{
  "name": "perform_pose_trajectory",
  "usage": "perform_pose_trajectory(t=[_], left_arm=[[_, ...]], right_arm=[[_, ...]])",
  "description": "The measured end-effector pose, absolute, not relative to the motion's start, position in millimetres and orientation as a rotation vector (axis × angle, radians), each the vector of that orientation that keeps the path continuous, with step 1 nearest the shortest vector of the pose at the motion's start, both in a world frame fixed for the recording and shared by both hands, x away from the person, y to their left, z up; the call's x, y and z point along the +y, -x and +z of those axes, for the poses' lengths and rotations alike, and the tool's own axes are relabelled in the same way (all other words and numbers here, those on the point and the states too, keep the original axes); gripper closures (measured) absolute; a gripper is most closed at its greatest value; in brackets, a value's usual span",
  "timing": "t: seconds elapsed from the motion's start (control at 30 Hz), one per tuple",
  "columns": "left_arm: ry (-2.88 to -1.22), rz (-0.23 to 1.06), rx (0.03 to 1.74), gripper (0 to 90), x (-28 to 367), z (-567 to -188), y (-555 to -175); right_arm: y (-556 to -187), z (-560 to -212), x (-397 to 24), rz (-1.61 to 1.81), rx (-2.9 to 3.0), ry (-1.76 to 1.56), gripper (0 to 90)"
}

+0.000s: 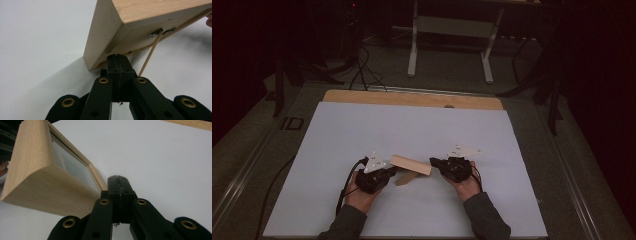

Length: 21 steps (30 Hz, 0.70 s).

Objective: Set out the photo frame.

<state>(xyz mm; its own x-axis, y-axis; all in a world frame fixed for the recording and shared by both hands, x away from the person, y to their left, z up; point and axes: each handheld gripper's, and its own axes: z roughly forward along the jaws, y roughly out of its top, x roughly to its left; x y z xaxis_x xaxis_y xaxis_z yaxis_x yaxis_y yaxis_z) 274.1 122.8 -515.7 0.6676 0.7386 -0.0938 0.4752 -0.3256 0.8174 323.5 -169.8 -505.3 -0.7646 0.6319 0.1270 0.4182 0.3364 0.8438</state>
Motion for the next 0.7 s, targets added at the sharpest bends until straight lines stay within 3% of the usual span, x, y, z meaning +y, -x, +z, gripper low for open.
perform_pose_trajectory(t=[0.7], left_arm=[[-2.011, 0.364, 0.951, 90.0, 115, -515, -286]], right_arm=[[-324, -509, -161, 1.445, 2.410, -0.940, 89.8]])
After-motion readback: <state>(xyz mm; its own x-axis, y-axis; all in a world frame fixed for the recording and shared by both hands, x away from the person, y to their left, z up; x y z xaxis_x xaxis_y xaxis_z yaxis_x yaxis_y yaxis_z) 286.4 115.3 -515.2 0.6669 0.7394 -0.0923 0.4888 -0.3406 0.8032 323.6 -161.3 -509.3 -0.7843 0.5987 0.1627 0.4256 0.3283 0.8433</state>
